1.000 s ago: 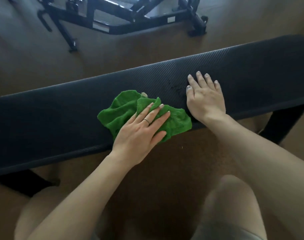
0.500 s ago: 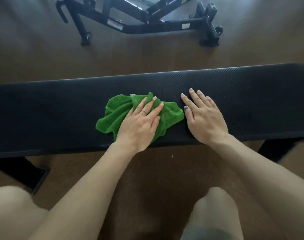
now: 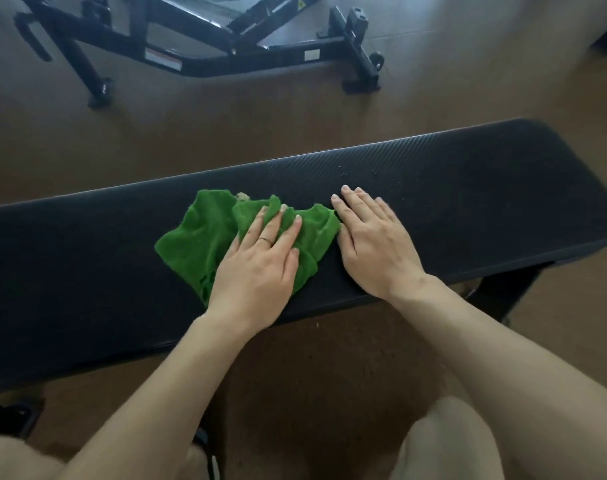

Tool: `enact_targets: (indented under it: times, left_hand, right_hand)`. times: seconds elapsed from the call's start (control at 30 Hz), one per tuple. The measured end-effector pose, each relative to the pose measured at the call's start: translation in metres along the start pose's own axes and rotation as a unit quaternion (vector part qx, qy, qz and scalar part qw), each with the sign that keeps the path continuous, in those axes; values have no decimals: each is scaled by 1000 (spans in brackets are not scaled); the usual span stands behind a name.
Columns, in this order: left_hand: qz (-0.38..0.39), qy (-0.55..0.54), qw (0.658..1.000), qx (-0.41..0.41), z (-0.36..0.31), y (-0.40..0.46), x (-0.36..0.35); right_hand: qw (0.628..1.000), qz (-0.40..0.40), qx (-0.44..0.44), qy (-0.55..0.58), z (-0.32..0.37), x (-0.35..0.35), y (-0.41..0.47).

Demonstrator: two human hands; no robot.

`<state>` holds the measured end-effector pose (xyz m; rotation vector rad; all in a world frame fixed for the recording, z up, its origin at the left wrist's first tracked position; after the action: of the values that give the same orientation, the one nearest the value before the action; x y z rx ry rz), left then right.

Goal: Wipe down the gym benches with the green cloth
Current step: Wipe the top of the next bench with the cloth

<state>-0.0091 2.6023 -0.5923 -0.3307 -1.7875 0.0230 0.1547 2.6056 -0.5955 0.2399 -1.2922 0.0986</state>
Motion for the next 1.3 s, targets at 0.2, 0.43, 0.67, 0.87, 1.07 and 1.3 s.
enact_targets:
  times: [0.2,0.43,0.67,0.87,1.07,1.3]
  left_hand:
    - [-2,-11,1000,-7,-24,84,6]
    - [16,-11,1000,-5,-63,110,0]
    - [-20,19,994,-104,-36,-33,-13]
    - [-12,-25,997,-67,-53,71,-1]
    - [18,-11,999,-43,-78,116,-4]
    - [-15,25,993,-112,-59,-47,-28]
  right_hand:
    - [994,-49,-97,-17,-30,5,-2]
    - [988,-116,-98,15,-30,17,-4]
    - [976,-180,-118,28,-32,23,-15]
    - [973,-192,-126,25,-34,23,-14]
    - [968,-209,-135,21,-36,27,-16]
    - [986,-98,-125,-57,-78,39,-9]
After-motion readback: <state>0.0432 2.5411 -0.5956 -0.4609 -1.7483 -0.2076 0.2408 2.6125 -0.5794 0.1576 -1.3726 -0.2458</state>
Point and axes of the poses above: each hand's wrist, its own y-axis towards the middle knuckle, its own x-axis out of the back of the hand, z = x × y, the point moved 10 cm from there along y, towards the middle knuckle, and after that the axes turned 11 degrees about x, right-handed, at the moved point
